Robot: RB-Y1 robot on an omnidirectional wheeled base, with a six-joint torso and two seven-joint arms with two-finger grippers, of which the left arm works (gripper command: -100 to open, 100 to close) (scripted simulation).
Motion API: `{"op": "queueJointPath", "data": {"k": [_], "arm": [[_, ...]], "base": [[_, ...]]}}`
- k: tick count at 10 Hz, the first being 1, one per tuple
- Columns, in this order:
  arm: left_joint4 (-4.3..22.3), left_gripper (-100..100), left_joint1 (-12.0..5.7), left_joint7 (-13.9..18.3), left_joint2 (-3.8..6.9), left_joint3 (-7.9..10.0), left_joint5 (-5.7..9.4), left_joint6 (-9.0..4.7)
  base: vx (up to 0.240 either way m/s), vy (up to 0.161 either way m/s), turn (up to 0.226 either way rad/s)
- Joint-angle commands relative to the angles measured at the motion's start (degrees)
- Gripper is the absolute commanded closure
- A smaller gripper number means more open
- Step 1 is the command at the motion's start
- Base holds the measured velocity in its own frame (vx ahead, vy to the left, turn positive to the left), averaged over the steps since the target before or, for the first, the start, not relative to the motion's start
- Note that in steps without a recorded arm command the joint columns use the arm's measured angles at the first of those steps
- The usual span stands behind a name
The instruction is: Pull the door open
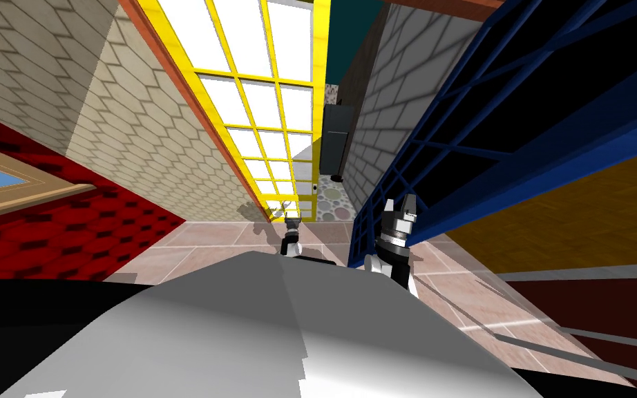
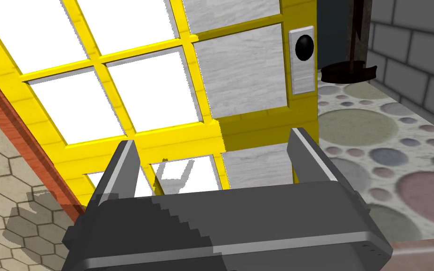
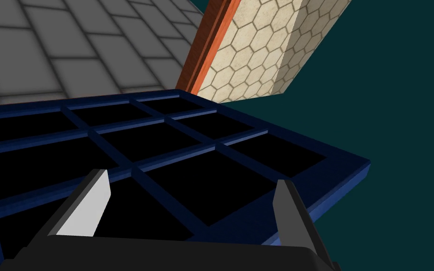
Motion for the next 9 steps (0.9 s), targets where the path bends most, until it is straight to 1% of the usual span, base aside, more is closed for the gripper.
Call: {"op": "queueJointPath", "data": {"k": [1, 3, 4, 6, 9], "arm": [[1.7, -100, -0.54, 1.1, -0.29, -0.62, 1.22, -0.87], [3.2, -100, -1.09, 2.0, -0.62, -1.11, 2.23, -1.55], [4.6, -100, -1.63, 2.9, -0.96, -1.59, 3.22, -2.21], [6.1, -100, -2.18, 3.7, -1.29, -2.07, 4.21, -2.88], [10.1, -100, -3.62, 6.1, -2.33, -3.37, 6.86, -4.66]], "base": [[0.101, 0.019, -0.092], [0.097, 0.013, -0.073], [0.107, 0.011, -0.113], [0.101, 0.010, -0.079], [0.148, 0.017, -0.126]]}}
